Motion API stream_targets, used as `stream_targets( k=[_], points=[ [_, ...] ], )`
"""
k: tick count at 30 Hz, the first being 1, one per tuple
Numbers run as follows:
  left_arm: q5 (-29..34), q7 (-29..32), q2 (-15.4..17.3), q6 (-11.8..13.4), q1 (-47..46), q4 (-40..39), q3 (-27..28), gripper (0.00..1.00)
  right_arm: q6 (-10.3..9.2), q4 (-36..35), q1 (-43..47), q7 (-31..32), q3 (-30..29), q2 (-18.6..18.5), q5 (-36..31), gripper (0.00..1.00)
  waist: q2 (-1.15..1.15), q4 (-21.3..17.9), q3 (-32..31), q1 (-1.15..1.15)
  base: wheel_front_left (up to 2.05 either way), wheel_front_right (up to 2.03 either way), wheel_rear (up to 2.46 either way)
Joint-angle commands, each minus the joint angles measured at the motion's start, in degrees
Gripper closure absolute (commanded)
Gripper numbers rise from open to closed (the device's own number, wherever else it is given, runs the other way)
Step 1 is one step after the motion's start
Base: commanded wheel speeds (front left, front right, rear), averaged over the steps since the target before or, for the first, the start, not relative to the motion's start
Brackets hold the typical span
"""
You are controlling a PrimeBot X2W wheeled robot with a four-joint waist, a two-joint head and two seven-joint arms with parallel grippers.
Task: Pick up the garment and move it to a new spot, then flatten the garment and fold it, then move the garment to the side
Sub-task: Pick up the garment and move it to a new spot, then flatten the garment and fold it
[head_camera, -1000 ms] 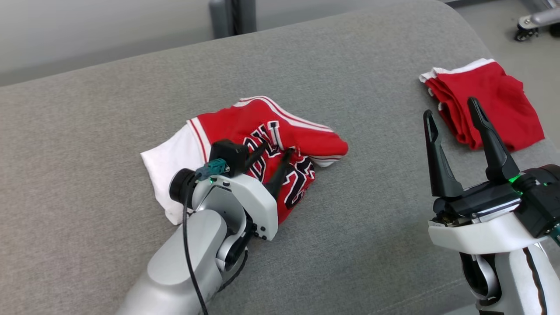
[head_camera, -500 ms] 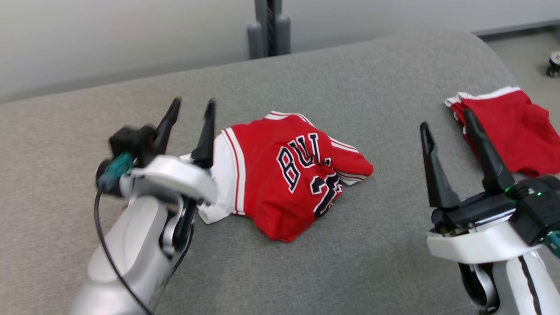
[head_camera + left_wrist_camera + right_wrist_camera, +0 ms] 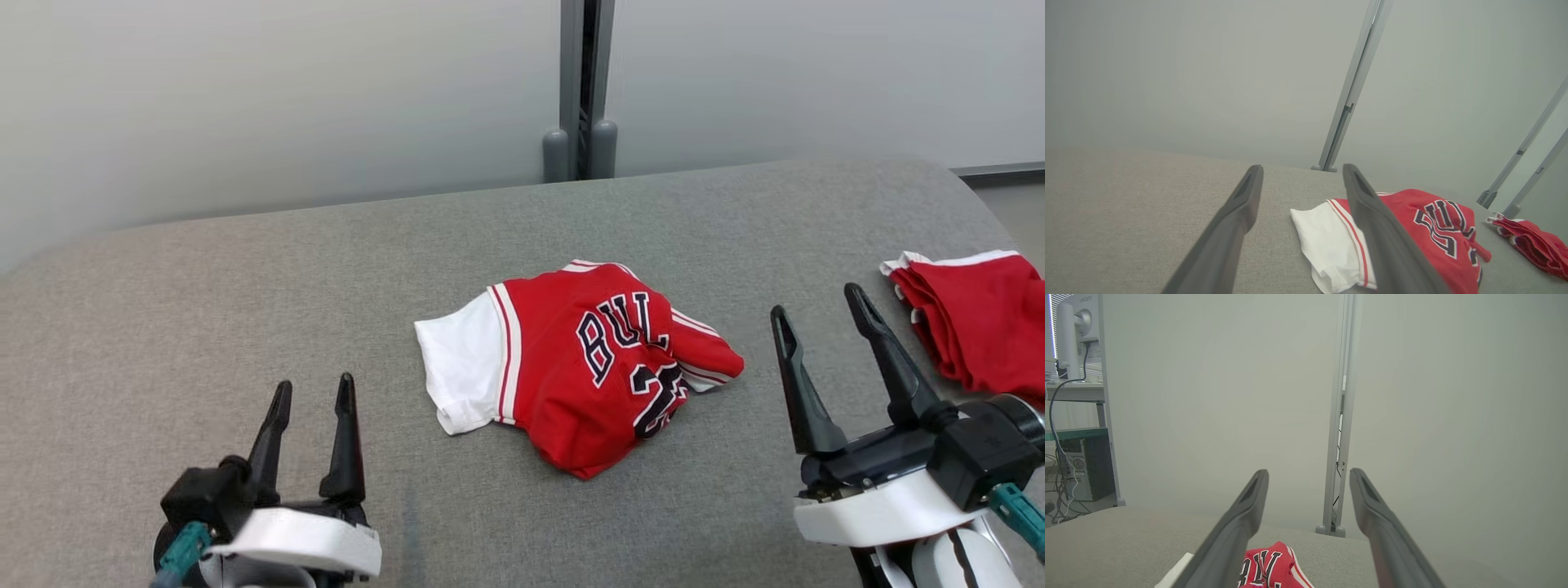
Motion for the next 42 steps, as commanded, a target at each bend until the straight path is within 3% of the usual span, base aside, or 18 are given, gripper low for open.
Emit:
stream_targets(
  k=[1,5,15,42],
  points=[
    [1.61,-0.17,-0.76,-0.24,1.58,-1.02,1.12,0.0,-0.02,0.32,0.67,-0.1,-0.01,-0.06,-0.12,0.0,0.0,0.51,-0.46,0.0,0.0,0.0,0.0],
    [3.86,-0.18,-2.76,-1.91,5.0,-1.35,2.03,0.0,-0.02,0.78,1.14,-0.1,0.49,0.17,-0.36,0.0,0.0,1.02,-1.05,0.0,0.0,0.0,0.0],
    [6.14,-0.18,-3.6,-3.26,5.88,-2.76,4.11,0.0,-0.02,1.53,1.23,-0.1,1.03,0.48,-0.19,0.0,0.0,2.5,-1.76,0.0,0.0,0.0,0.0],
    [5.74,-0.19,-3.61,-2.0,5.09,-4.97,2.62,0.0,-0.02,3.9,1.32,-0.1,0.78,0.72,-0.46,0.0,0.0,3.08,-1.36,0.0,0.0,0.0,0.0]
  ],
)
